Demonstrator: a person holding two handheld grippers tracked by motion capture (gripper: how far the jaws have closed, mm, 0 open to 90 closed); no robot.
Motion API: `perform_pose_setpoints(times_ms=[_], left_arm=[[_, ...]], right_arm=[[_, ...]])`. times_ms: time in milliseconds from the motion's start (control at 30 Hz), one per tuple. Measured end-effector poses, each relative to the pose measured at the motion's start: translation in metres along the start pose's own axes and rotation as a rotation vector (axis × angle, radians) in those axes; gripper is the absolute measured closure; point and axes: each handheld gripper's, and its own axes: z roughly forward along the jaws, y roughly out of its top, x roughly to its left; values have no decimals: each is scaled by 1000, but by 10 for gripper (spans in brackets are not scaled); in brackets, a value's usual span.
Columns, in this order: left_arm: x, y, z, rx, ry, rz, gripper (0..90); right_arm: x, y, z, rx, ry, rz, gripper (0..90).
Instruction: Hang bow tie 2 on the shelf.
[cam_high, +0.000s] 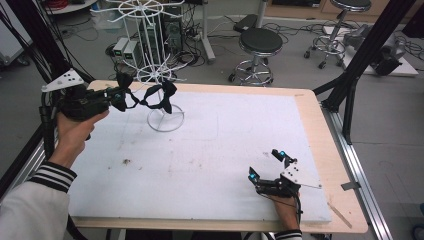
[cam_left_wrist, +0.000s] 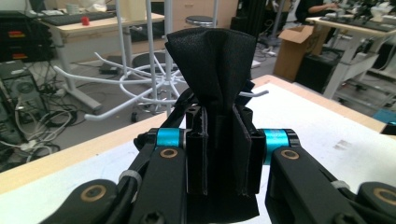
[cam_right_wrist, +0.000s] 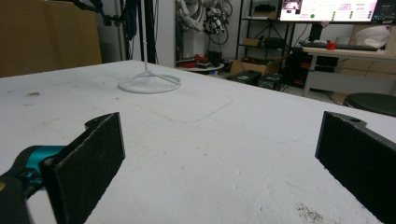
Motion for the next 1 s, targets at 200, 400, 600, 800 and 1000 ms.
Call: perform_pose_setpoints(times_ms=[200,400,600,800,1000], left_arm=[[-4,7,7,5,27,9,768],[-9,12,13,19,42,9,768],[-12,15,19,17,43,-2,768],[-15,16,25,30,53,1,767],[-20,18,33,47,54,17,768]], right_arm=[[0,0,0,0,-1,2,6],[0,0,0,1,3,3,6],[0,0,0,2,5,5,6],[0,0,0,2,3,8,6],[0,0,0,2,3,2,6]])
